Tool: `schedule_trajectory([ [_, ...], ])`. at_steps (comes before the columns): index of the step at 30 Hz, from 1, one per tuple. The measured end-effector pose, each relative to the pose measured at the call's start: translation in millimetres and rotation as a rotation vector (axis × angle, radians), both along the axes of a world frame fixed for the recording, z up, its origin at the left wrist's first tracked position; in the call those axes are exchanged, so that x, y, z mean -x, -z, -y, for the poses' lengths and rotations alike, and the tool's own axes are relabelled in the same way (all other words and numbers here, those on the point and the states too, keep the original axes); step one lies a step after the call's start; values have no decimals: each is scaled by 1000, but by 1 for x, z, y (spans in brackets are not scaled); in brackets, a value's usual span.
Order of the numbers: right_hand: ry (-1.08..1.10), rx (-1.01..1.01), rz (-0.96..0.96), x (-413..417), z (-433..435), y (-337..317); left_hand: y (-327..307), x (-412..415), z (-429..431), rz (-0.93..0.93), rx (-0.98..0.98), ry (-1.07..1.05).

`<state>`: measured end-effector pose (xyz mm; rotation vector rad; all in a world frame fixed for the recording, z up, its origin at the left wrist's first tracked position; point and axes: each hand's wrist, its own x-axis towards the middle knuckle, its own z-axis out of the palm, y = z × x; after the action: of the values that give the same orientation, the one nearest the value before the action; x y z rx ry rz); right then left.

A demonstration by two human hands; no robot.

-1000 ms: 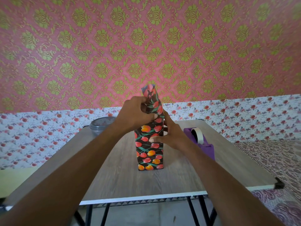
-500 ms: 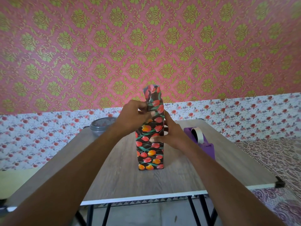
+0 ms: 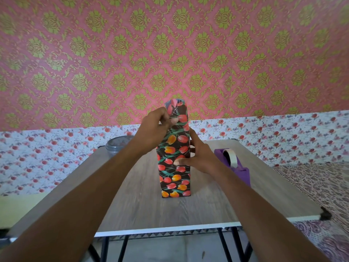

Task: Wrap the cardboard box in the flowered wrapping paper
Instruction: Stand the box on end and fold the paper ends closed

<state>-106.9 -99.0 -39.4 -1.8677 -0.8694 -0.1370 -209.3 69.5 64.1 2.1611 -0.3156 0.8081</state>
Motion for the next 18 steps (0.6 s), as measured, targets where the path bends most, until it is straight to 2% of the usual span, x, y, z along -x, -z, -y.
schedule_trajectory([
  [5, -5, 12, -4, 0, 0, -2, -4, 3, 1, 64, -90, 42],
  [8, -8, -1, -10, 2, 2, -3, -4, 5, 1, 27, -33, 75],
  [14, -9, -30, 7, 10, 3, -2, 5, -2, -3, 50, -46, -153],
  [18, -22, -22, 32, 11, 2, -1, 3, -6, -9, 51, -6, -226],
])
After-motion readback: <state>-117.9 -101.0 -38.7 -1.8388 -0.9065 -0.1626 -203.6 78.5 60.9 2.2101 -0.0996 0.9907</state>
